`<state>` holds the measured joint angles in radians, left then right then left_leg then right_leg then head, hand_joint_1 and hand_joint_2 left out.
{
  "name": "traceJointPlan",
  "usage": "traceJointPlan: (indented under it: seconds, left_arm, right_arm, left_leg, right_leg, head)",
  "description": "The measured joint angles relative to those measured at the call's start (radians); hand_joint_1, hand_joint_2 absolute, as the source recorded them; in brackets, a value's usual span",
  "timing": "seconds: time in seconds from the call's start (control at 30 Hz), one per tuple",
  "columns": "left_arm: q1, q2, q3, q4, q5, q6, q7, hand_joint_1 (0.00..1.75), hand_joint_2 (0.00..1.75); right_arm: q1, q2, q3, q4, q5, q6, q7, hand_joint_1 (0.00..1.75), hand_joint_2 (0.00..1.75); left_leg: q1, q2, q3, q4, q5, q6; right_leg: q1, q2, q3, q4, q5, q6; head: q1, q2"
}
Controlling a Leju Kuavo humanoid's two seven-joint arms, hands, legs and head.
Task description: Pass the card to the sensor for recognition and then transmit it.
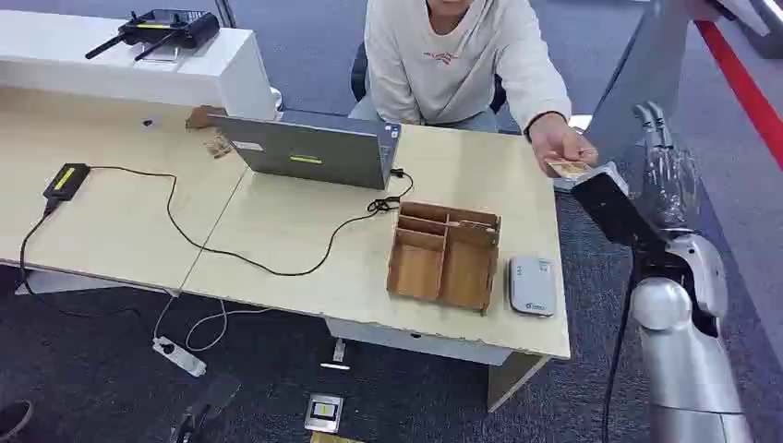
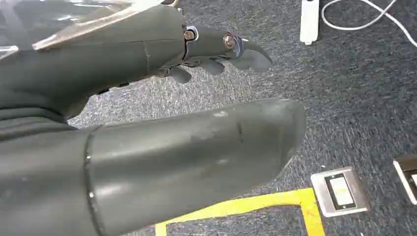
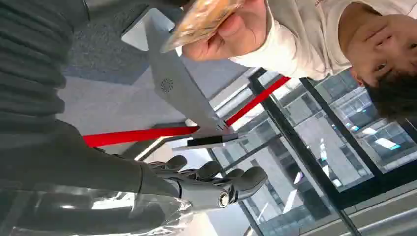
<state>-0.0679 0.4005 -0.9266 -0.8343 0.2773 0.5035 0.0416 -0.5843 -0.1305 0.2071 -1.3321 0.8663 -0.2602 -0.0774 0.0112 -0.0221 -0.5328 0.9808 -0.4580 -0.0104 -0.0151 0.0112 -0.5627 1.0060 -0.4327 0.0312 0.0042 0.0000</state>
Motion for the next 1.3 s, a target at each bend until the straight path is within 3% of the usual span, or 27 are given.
traceJointPlan:
  seconds: [0.23,0.5,0.53,0.57,0.6,0.93,1.3]
  left_arm:
    - [0.000,-0.002,0.000,0.004,-0.005,0.000,0.000,0.00,0.00]
    - [-0.001,-0.002,-0.001,0.011,-0.014,-0.019,-0.002,0.00,0.00]
    - [-0.001,-0.002,-0.001,0.012,-0.011,-0.020,-0.004,0.00,0.00]
    - [-0.001,-0.002,-0.001,0.013,-0.008,-0.022,-0.005,0.00,0.00]
    - [-0.001,-0.003,-0.001,0.013,-0.004,-0.026,-0.008,0.00,0.00]
    - [-0.001,-0.002,-0.001,0.016,0.048,-0.051,-0.018,0.00,0.00]
    - [-0.001,0.006,-0.003,0.016,0.074,-0.056,-0.014,0.00,0.00]
  right_arm:
    - [-0.001,0.000,0.000,0.001,0.015,-0.001,-0.002,0.00,1.75]
    - [-0.115,0.010,0.004,0.103,0.040,-0.046,-0.088,0.00,1.75]
    - [-0.130,0.015,0.008,0.121,0.034,-0.057,-0.098,0.09,1.75]
    - [-0.143,0.018,0.011,0.140,0.024,-0.066,-0.107,1.62,1.75]
    - [-0.156,0.023,0.014,0.159,0.012,-0.074,-0.117,1.75,1.75]
    - [-0.232,0.069,0.056,0.309,-0.076,-0.082,-0.152,1.75,1.75]
    - [-0.265,0.085,0.077,0.367,-0.111,-0.065,-0.154,1.75,1.75]
  left_leg:
    - [0.000,0.000,0.000,0.000,0.000,0.000]
    - [0.000,0.000,0.000,0.000,0.000,0.000]
    - [0.000,0.000,0.000,0.000,0.000,0.000]
    - [0.000,0.000,0.000,0.000,0.000,0.000]
    - [0.000,0.000,0.000,0.000,0.000,0.000]
    - [0.000,0.000,0.000,0.000,0.000,0.000]
    - [0.000,0.000,0.000,0.000,0.000,0.000]
  right_leg:
    - [0.000,0.000,0.000,0.000,0.000,0.000]
    - [0.000,0.000,0.000,0.000,0.000,0.000]
    - [0.000,0.000,0.000,0.000,0.000,0.000]
    - [0.000,0.000,0.000,0.000,0.000,0.000]
    - [0.000,0.000,0.000,0.000,0.000,0.000]
    - [0.000,0.000,0.000,0.000,0.000,0.000]
    - [0.000,0.000,0.000,0.000,0.000,0.000]
  head:
    - [0.000,0.000]
    - [0.000,0.000]
    - [0.000,0.000]
    - [0.000,0.000]
    - [0.000,0.000]
    - [0.000,0.000]
    - [0.000,0.000]
